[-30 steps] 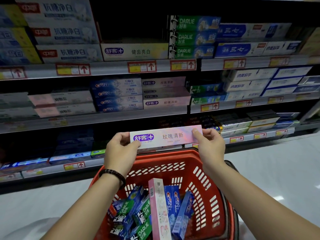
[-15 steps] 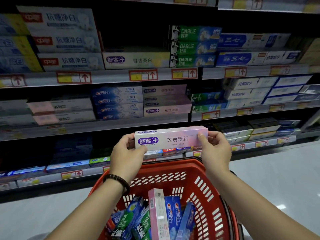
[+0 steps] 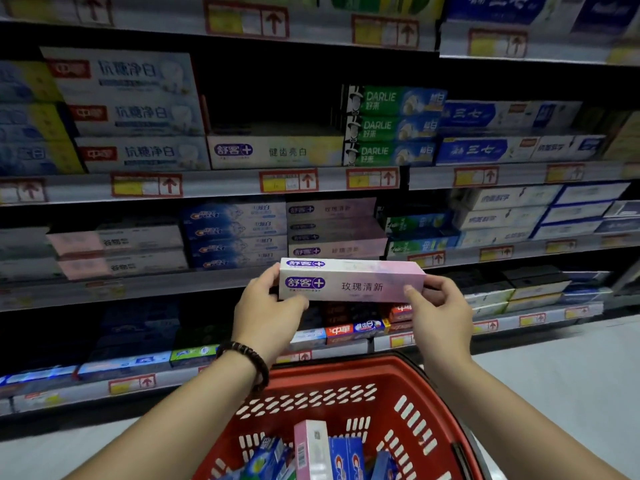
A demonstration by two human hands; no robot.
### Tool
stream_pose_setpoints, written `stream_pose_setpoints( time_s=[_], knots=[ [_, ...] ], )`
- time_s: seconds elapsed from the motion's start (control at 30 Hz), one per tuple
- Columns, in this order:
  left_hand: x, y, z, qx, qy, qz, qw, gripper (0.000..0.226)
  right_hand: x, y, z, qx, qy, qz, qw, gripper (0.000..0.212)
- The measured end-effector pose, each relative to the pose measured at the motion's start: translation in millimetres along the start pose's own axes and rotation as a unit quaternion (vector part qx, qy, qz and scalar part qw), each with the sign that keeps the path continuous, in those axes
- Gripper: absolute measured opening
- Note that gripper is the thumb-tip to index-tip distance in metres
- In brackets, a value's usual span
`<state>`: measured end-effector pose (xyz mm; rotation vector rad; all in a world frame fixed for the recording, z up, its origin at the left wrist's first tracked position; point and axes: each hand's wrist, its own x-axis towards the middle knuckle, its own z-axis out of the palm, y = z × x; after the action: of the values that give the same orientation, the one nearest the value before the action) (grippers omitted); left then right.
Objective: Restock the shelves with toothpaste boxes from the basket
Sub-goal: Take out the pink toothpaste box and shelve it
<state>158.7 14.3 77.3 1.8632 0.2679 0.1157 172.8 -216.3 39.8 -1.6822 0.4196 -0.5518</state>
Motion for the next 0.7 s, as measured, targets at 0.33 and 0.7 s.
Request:
stream_pose_setpoints(
  time_s=[0.33, 0.7],
  knots=[
    [61.7, 16.7, 26.3, -0.020, -0.002, 0.028, 0.999, 0.070, 62.7, -12.8, 36.2, 0.014, 0.011, -0.002, 1.000, 0.013],
    [105.2, -2.7, 54.5, -0.109, -0.017, 0.024, 0.994, 0.079, 120.9, -6.7, 70.4, 0.075, 0.008, 0.011, 0.997, 0.024]
  ],
)
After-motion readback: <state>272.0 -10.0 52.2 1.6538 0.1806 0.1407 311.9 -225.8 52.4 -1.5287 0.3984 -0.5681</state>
